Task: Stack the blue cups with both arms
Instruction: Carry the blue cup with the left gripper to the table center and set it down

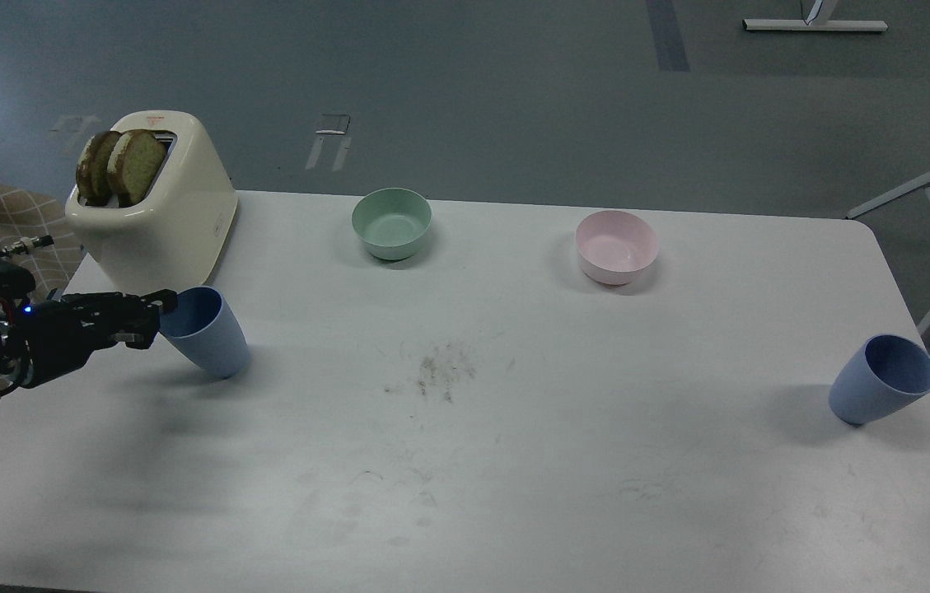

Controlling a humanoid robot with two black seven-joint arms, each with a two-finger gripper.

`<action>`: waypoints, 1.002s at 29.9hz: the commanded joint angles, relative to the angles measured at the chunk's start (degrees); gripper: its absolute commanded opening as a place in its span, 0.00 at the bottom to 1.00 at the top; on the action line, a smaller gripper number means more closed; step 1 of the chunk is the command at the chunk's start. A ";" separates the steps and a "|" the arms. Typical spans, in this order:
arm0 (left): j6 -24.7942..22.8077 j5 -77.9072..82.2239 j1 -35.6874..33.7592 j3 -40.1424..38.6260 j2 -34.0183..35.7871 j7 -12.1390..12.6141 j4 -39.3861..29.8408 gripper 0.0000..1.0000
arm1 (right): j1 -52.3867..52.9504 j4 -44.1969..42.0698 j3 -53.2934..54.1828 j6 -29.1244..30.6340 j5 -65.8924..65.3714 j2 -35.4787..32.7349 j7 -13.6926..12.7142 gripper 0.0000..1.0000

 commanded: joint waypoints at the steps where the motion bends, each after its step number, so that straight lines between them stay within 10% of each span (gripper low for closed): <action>1: -0.15 0.00 -1.29 -0.01 0.09 0.00 -0.33 0.00 | -0.04 -0.03 0.25 0.00 0.00 -0.69 -0.01 1.00; 15: -4.45 9.48 -13.24 0.96 -1.22 0.00 -13.07 0.00 | -3.11 0.41 2.53 0.00 0.00 -1.39 -0.01 1.00; 30: -8.50 12.57 -32.23 18.45 -26.52 0.00 -1.22 0.00 | -7.69 1.72 5.26 0.00 1.58 -4.65 -0.10 1.00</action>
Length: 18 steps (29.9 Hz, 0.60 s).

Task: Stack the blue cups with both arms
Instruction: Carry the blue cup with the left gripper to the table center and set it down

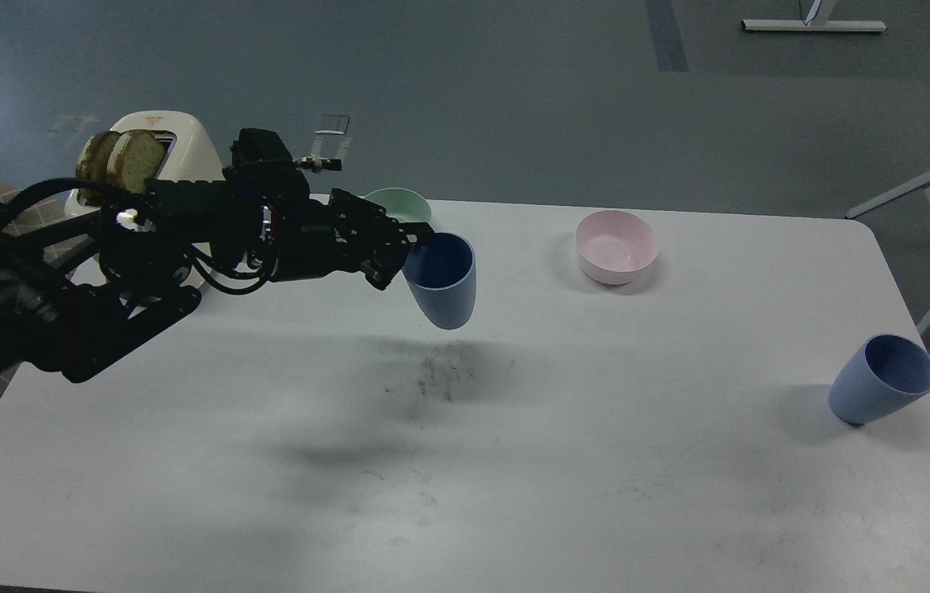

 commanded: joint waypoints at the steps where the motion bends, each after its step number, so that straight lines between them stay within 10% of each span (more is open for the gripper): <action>1: 0.00 0.20 -0.48 1.01 -5.11 -0.01 4.28 0.00 | -0.67 0.16 0.18 0.00 1.02 -0.38 0.00 1.00; 18: 0.18 0.20 -1.97 7.69 -7.76 -0.01 11.14 0.00 | -1.90 1.30 0.10 0.00 1.19 0.14 0.00 1.00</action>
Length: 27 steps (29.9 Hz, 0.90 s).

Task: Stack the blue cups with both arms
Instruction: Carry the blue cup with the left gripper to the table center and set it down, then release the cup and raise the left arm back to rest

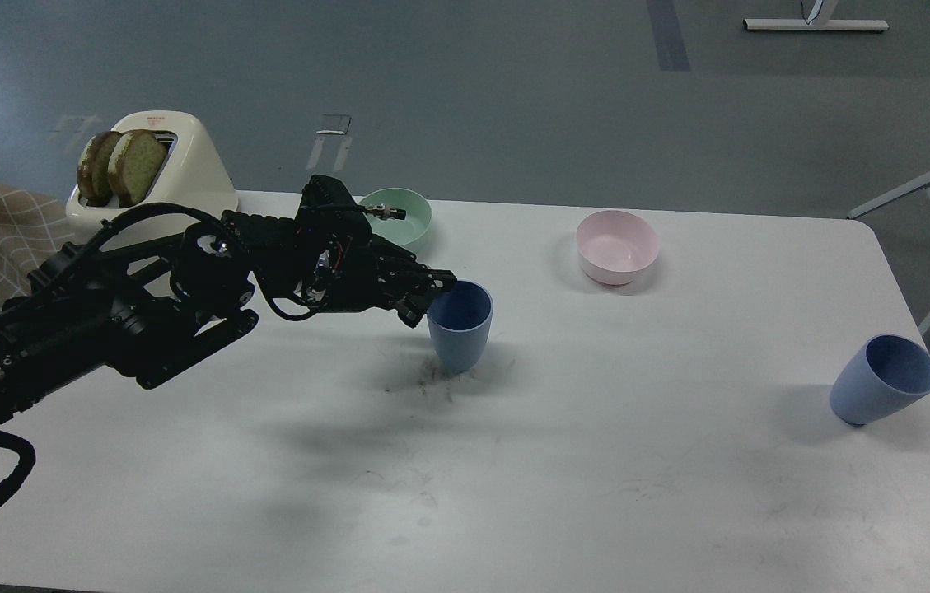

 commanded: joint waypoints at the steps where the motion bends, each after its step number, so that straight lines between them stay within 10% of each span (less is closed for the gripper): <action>1: 0.01 -0.01 0.03 0.01 -0.38 0.04 0.78 0.00 | 0.00 0.06 -0.04 0.00 0.07 0.10 0.00 1.00; 19: 0.37 -0.98 0.03 -0.34 -1.18 0.30 1.40 0.18 | -0.09 0.06 -0.04 0.00 0.07 0.01 0.00 1.00; 21: 0.45 -1.06 -0.06 -0.61 -1.18 0.30 1.40 0.33 | -0.09 0.06 -0.04 0.00 -0.11 -0.07 0.00 1.00; 23: 0.63 -1.94 -0.58 -1.22 -1.53 0.31 1.31 0.71 | -0.09 0.06 -0.04 0.00 0.07 -0.25 0.00 1.00; 27: 3.70 -10.53 -1.20 -3.06 -0.91 0.04 1.40 0.85 | -1.05 0.85 -0.04 0.00 -0.11 -0.60 0.00 1.00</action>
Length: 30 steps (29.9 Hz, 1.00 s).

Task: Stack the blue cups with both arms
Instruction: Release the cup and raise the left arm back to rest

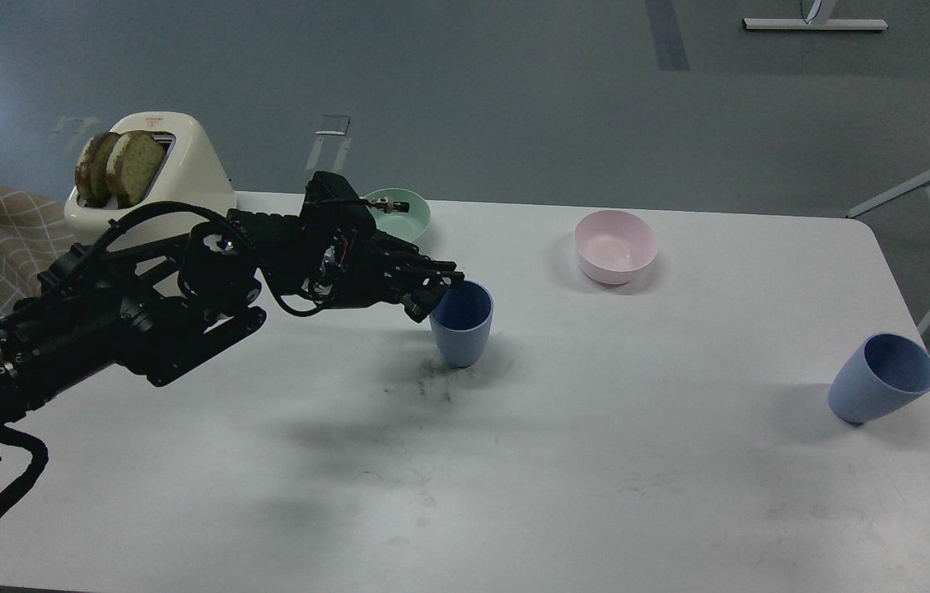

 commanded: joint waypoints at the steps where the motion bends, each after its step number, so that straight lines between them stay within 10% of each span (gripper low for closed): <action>1: 5.07 -11.58 -0.38 -2.28 0.55 -0.13 0.09 0.93 | -1.57 1.87 0.00 0.00 -0.17 -0.42 0.00 1.00; 6: 11.24 -32.22 -0.30 -4.48 2.21 -0.18 0.09 0.97 | -8.32 8.80 -0.08 0.00 -0.17 -1.73 -0.43 1.00; 23: 7.82 -84.93 -1.18 -25.14 9.51 0.05 6.24 0.98 | -20.47 12.78 -0.96 0.00 -1.32 -19.67 -0.09 1.00; 30: 4.66 -95.90 0.23 -28.30 9.51 0.31 8.96 0.98 | -24.33 18.75 -1.14 0.00 -28.23 -19.41 2.27 1.00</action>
